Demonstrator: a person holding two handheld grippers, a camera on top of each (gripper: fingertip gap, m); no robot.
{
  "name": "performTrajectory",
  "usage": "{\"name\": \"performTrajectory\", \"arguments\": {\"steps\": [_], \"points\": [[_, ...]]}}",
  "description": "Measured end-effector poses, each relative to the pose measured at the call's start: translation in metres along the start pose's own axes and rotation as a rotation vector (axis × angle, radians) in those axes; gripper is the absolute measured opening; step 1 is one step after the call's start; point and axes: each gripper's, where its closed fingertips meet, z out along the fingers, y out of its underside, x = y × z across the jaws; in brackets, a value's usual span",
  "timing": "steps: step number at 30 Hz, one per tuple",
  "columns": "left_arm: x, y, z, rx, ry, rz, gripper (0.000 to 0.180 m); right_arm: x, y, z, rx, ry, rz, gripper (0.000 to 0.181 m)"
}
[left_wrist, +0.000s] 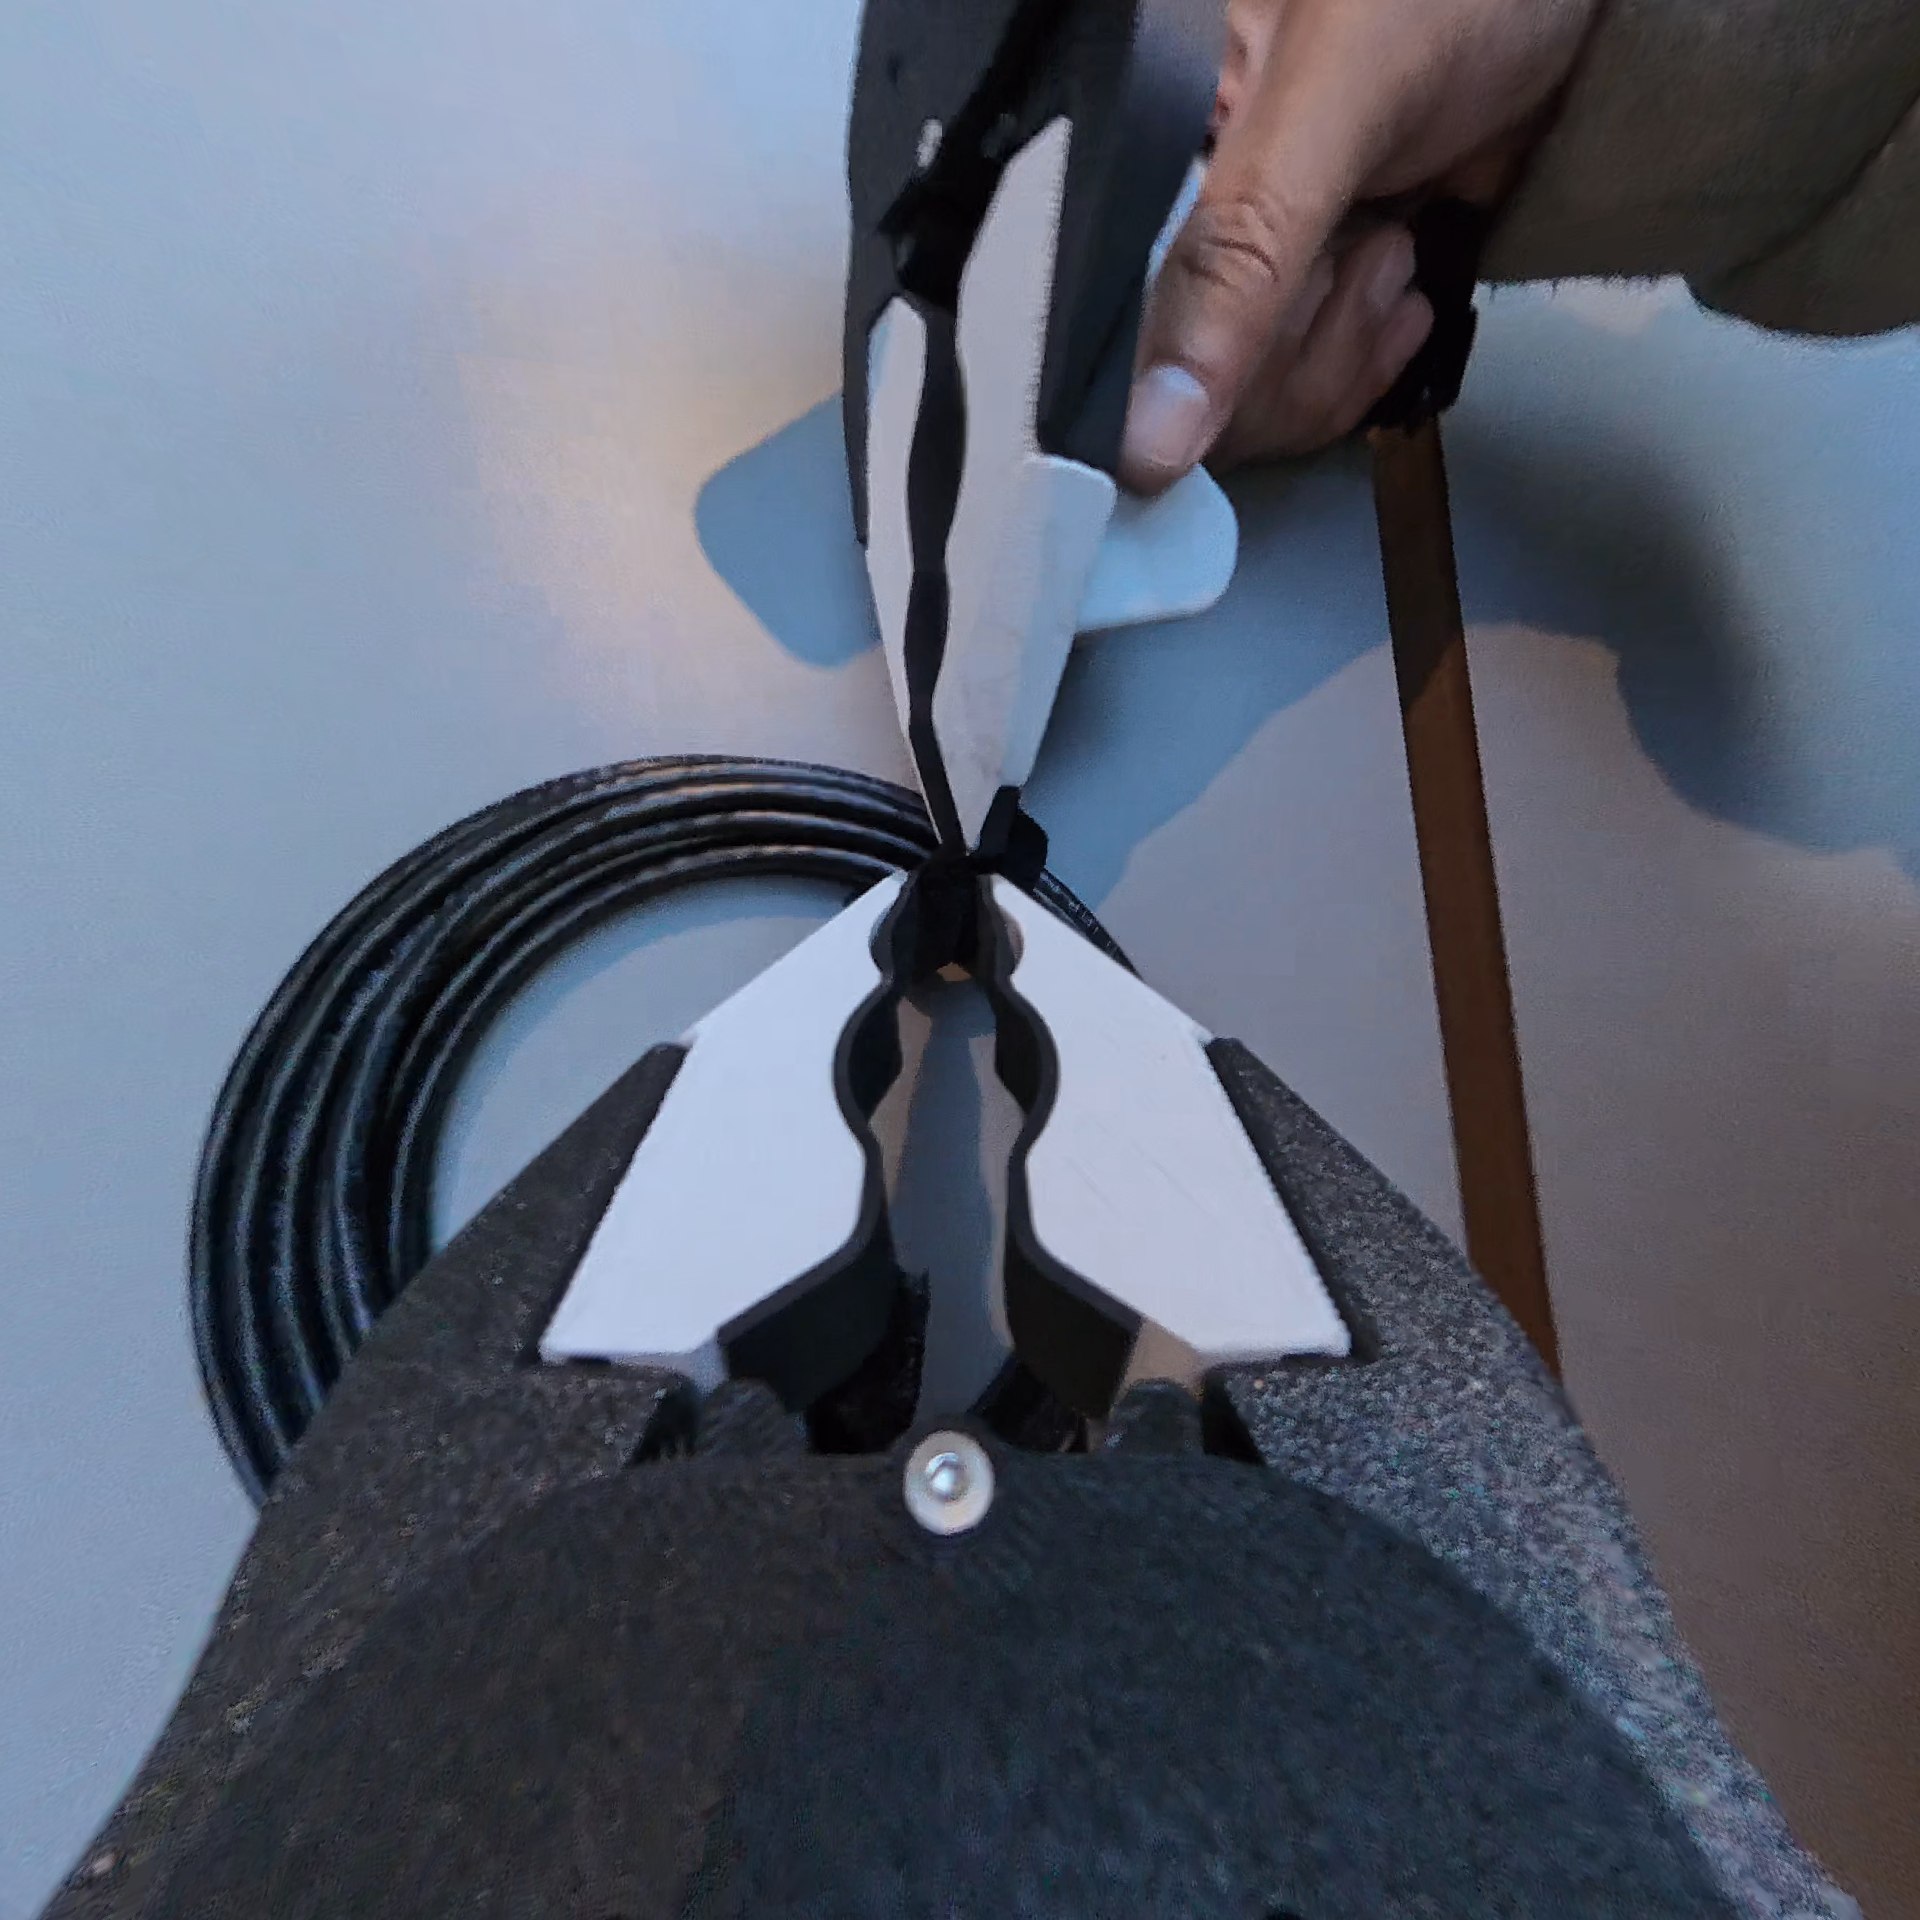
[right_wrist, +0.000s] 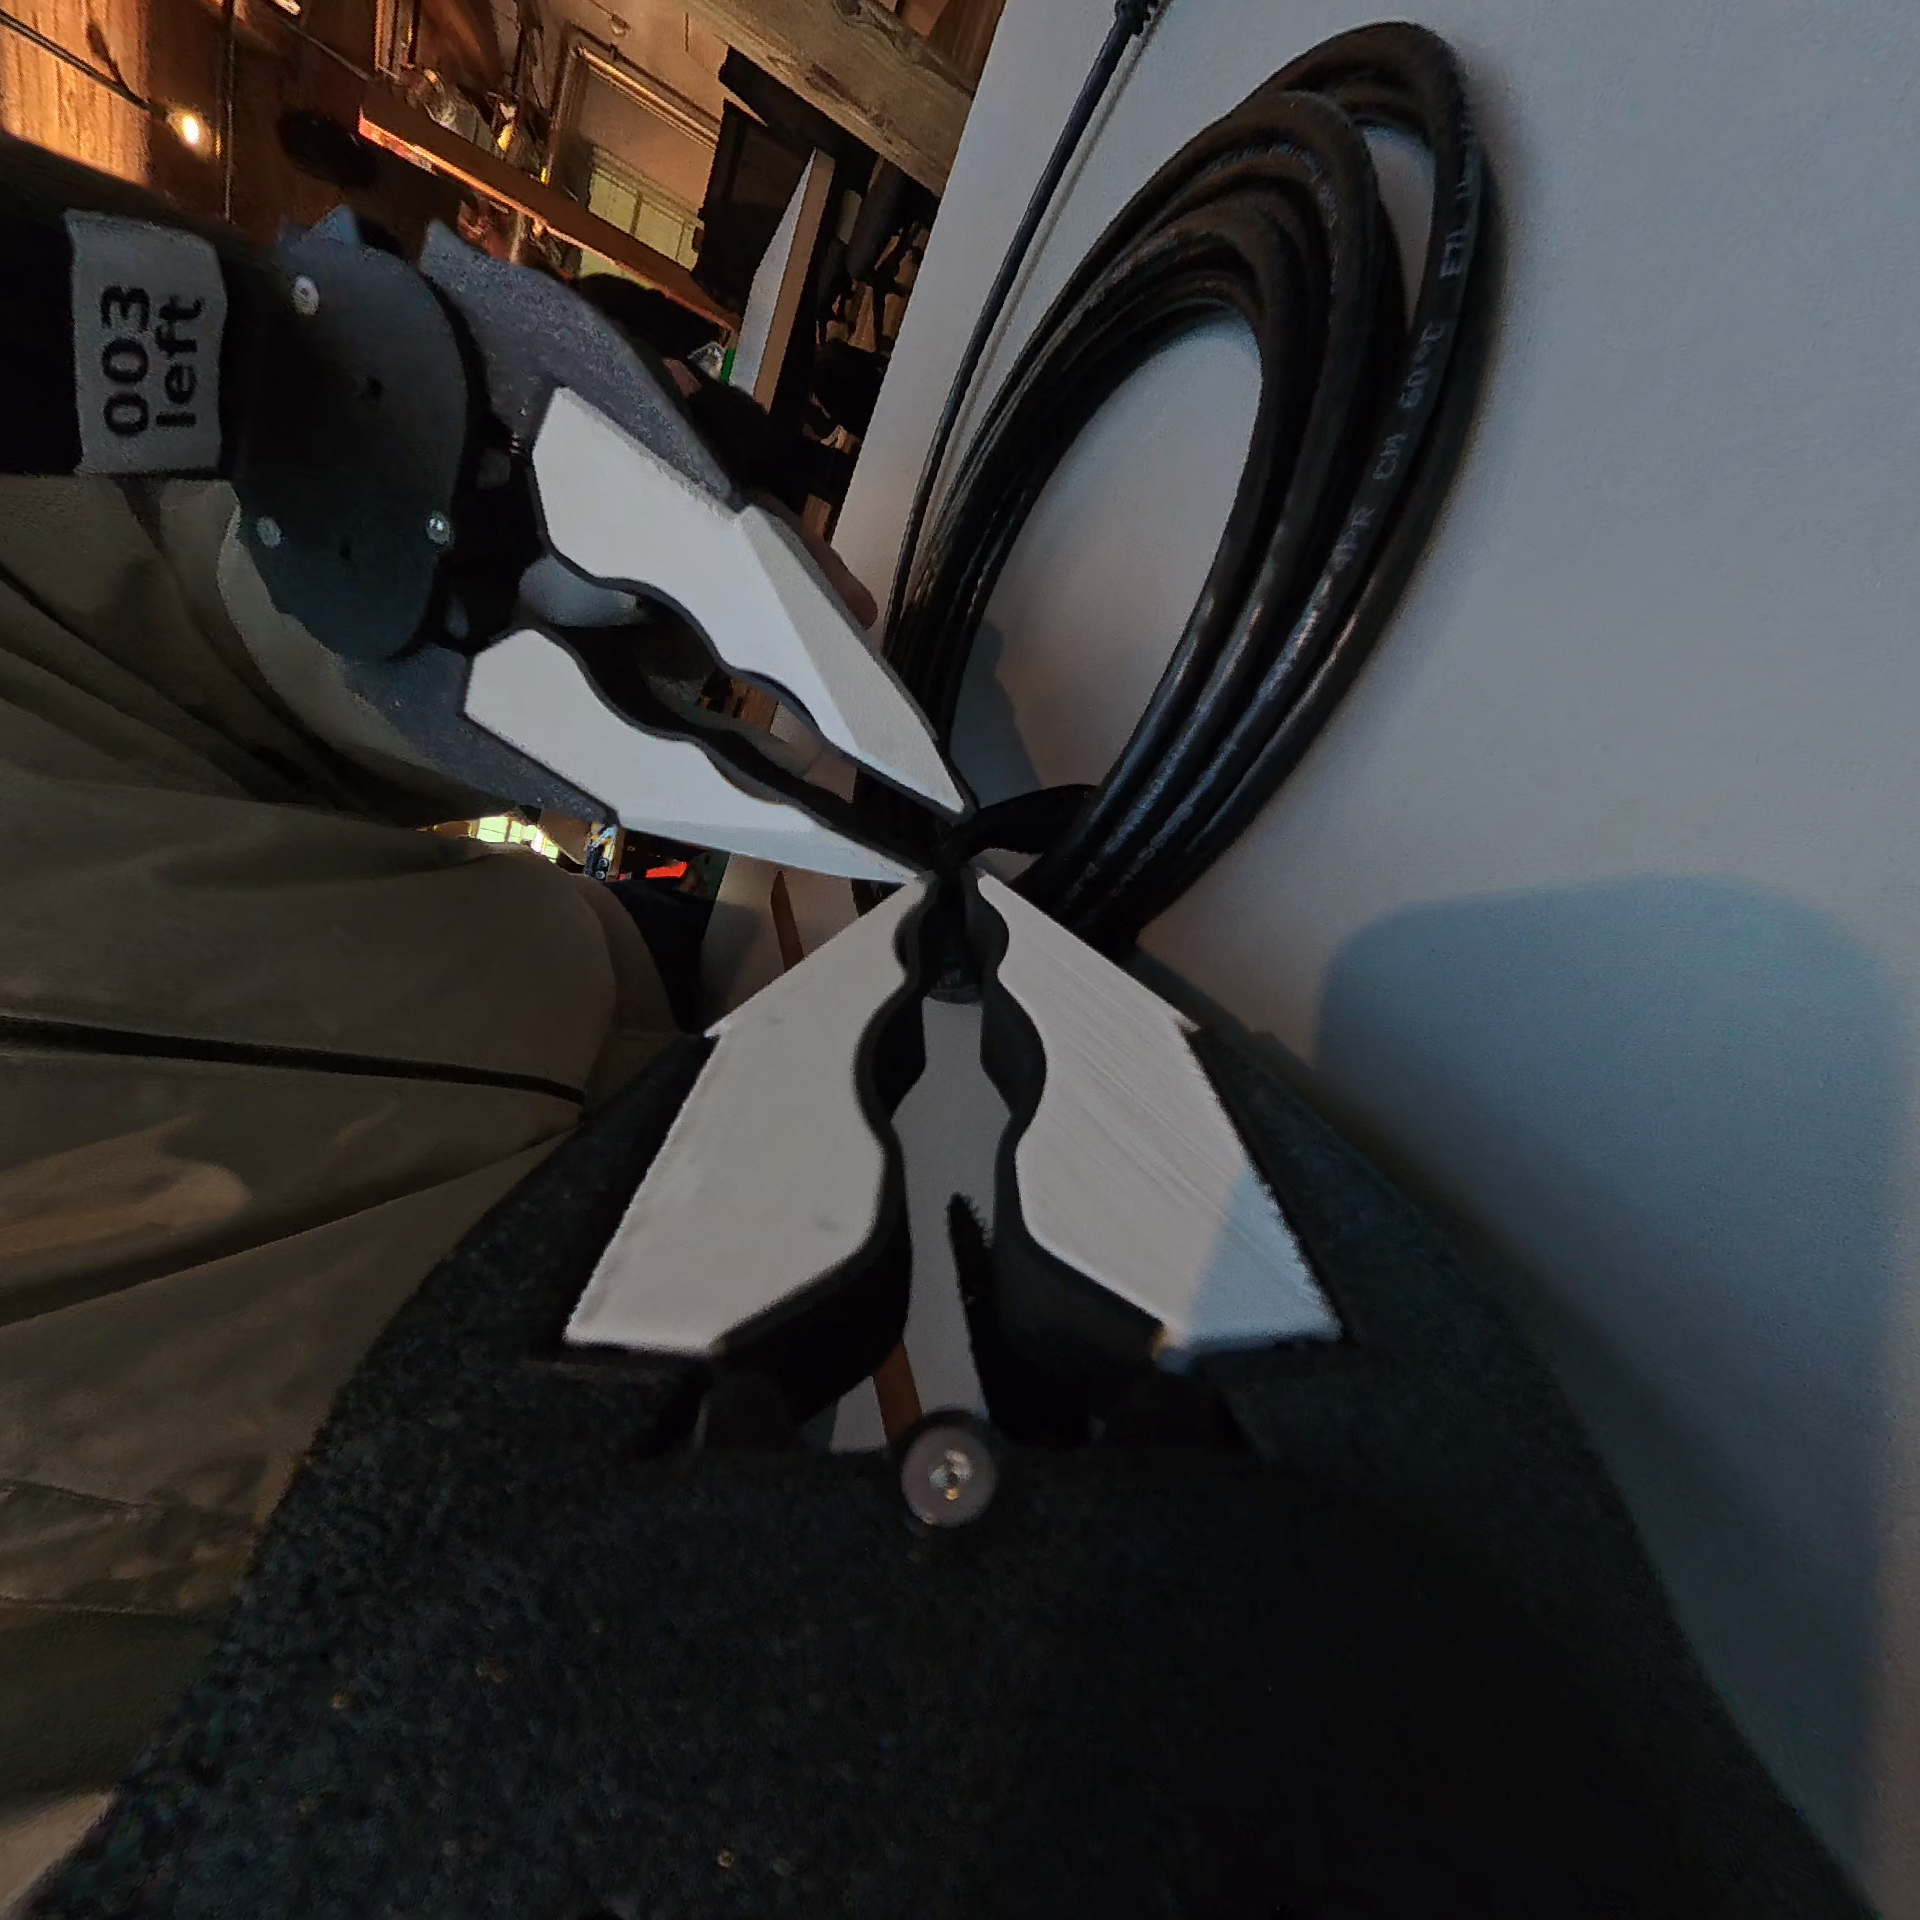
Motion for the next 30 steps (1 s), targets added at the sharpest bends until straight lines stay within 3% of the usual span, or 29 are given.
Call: {"name": "performTrajectory", "arguments": {"steps": [4, 11, 22, 25, 30], "points": [[-0.002, -0.001, 0.000, 0.025, 0.025, -0.187, 0.010, 0.001, 0.000, 0.000, -0.001, 0.006, -0.008, 0.001], [-0.004, 0.000, 0.002, 0.004, -0.045, -0.325, 0.009, 0.002, 0.000, 0.000, -0.006, 0.016, -0.016, 0.001], [-0.006, 0.002, 0.001, -0.080, -0.239, -0.430, 0.009, 0.001, 0.000, 0.002, -0.004, 0.022, -0.033, 0.001], [-0.014, 0.008, 0.000, -0.120, -0.332, -0.435, 0.029, 0.002, 0.000, 0.001, -0.003, 0.027, -0.030, 0.001], [-0.008, 0.007, 0.003, -0.097, -0.286, -0.493, 0.018, 0.002, 0.001, 0.001, -0.011, 0.027, -0.034, 0.001]]}}
